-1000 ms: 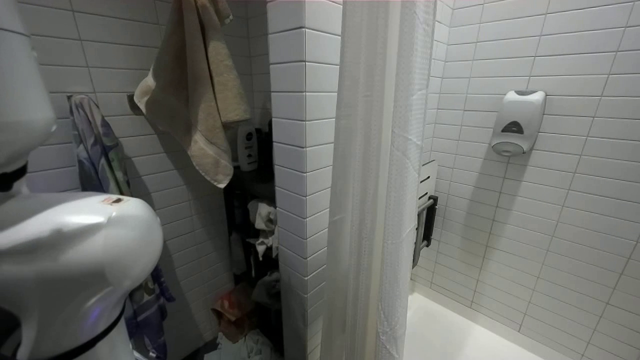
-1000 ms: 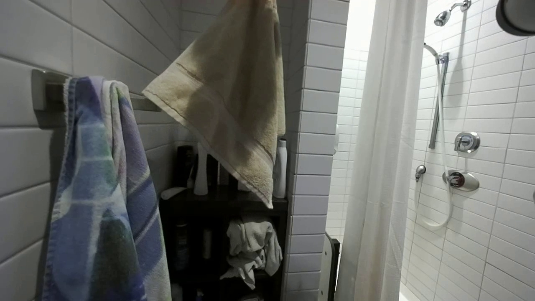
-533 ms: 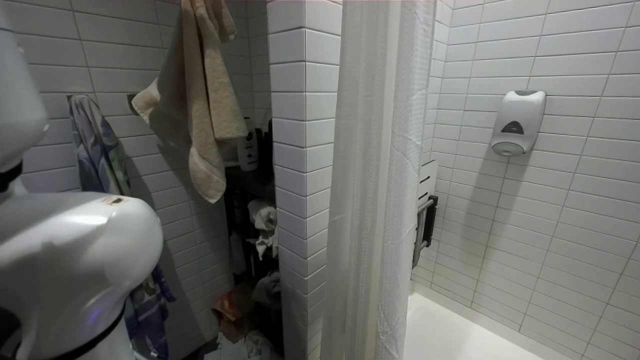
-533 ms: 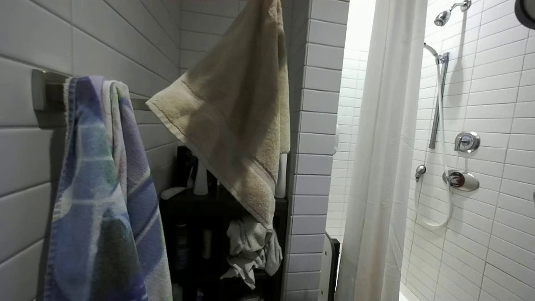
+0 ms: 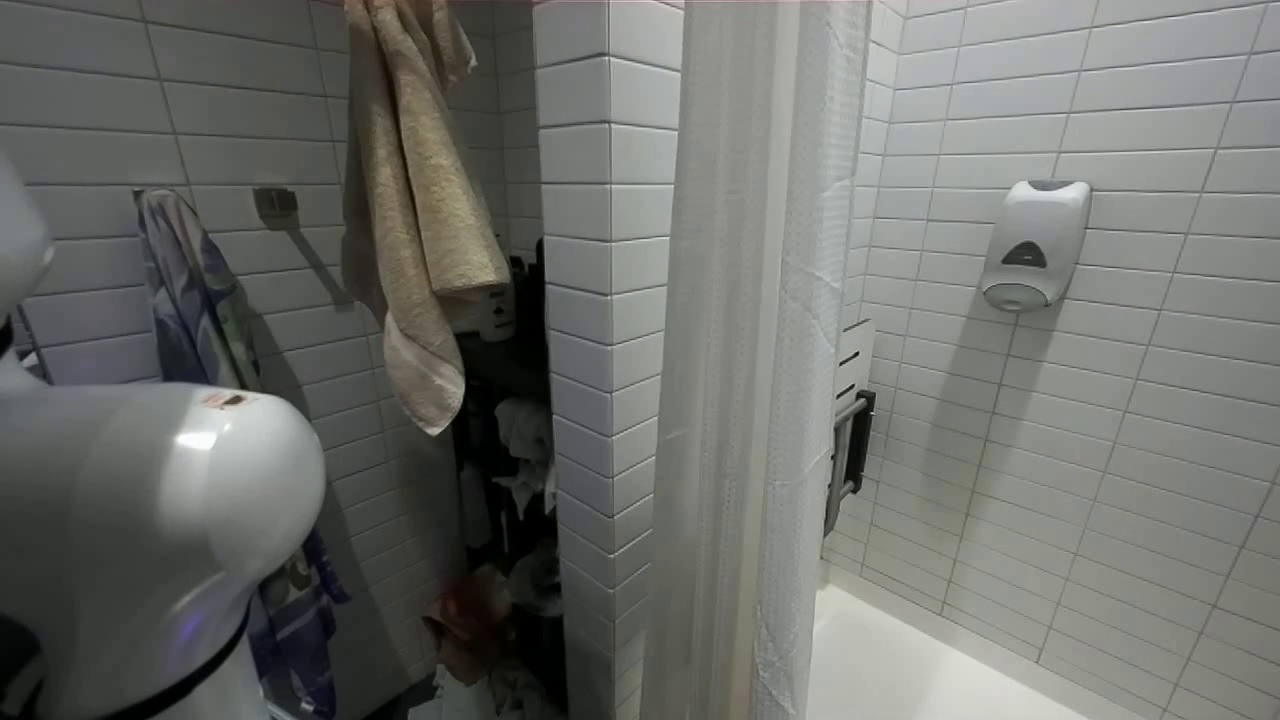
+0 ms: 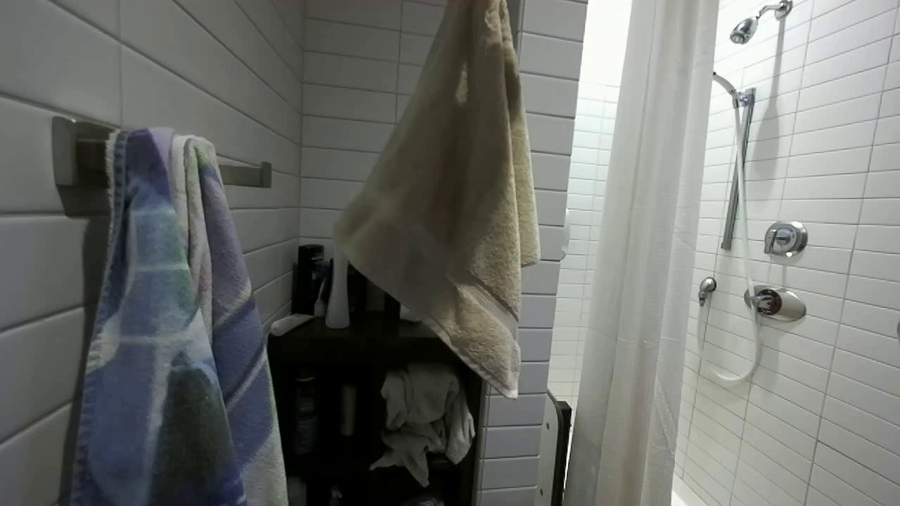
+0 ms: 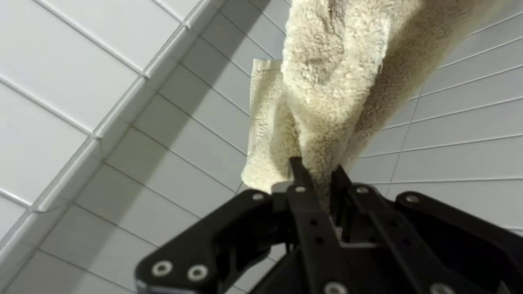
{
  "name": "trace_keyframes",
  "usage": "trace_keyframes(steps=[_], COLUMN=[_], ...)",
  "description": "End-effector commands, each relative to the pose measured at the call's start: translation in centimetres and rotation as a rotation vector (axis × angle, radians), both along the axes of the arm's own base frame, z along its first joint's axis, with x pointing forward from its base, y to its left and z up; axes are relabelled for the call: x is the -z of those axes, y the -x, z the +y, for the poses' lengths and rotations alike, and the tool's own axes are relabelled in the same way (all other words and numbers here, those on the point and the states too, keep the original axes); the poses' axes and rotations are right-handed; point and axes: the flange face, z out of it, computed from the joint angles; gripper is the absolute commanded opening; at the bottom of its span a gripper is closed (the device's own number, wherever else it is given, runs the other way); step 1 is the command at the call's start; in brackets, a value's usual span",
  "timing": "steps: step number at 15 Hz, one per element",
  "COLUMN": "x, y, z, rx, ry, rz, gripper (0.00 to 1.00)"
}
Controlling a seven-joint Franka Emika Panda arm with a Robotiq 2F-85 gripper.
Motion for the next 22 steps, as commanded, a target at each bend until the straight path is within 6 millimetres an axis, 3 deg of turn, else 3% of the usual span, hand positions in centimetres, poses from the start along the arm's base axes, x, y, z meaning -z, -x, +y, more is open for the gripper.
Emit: trace_keyframes(steps=[1,5,11,17,22], x=[1.5,5.1,10.1,13.6,14.3], y=[0.6,-0.7,-3.8,-6.1,-9.5], z=[2.3,7.0,9.6,10.2,8.8], rx=[-0.088,-0.211,-0.263,-0.263,-0.195], ry=[-0.024,-0.009,0.039,0.085,0.113], rz=[0.029,0.102,0.184,0.242,0.219], gripper=[0.04,0.04,0.04,0.04,0.04])
